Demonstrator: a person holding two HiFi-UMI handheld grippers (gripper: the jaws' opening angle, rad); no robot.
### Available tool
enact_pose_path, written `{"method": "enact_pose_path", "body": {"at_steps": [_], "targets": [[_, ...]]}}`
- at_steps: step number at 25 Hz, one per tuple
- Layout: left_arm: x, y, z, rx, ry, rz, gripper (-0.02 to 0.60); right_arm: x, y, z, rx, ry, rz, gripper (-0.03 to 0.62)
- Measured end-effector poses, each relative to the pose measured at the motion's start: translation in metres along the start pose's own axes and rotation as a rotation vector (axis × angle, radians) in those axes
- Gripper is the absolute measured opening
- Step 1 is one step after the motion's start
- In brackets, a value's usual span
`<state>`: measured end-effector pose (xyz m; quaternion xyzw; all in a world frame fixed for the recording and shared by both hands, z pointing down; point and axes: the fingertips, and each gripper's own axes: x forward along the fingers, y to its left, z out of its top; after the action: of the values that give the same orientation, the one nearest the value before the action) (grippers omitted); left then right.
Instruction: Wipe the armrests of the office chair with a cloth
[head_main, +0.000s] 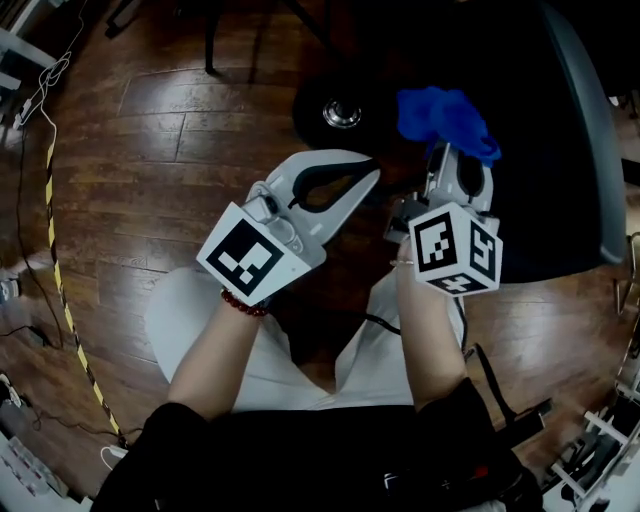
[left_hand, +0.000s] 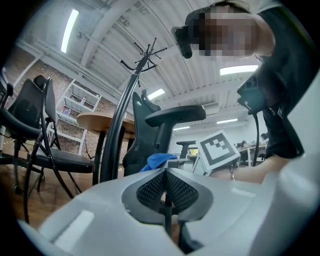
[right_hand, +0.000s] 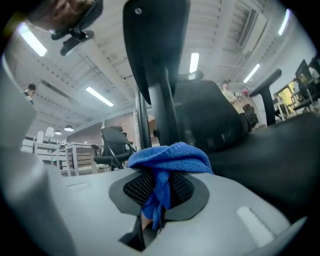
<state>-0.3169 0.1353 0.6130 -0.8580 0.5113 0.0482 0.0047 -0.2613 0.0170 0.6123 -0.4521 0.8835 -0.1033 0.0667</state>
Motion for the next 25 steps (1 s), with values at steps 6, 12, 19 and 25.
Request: {"method": "enact_pose_path", "body": {"at_steps": [6, 12, 19, 25], "targets": [[0.008, 0.009, -0.026, 0.002, 0.077, -0.012, 0.006, 0.017, -0.035, -0.075, 0.105, 0.177, -0.15, 0.058], [0.008, 0.005, -0.022, -0.006, 0.051, -0.024, 0.006, 0.02, -0.03, -0.098, 0.025, 0.239, -0.116, 0.058], [0.005, 0.023, -0.021, -0.047, 0.029, 0.005, 0.006, -0.018, 0.006, -0.02, 0.036, 0.041, 0.091, 0.058], [0.008, 0.027, -0.023, -0.058, 0.032, 0.002, 0.006, -0.055, -0.045, 0.105, 0.168, -0.068, 0.288, 0.058]]}}
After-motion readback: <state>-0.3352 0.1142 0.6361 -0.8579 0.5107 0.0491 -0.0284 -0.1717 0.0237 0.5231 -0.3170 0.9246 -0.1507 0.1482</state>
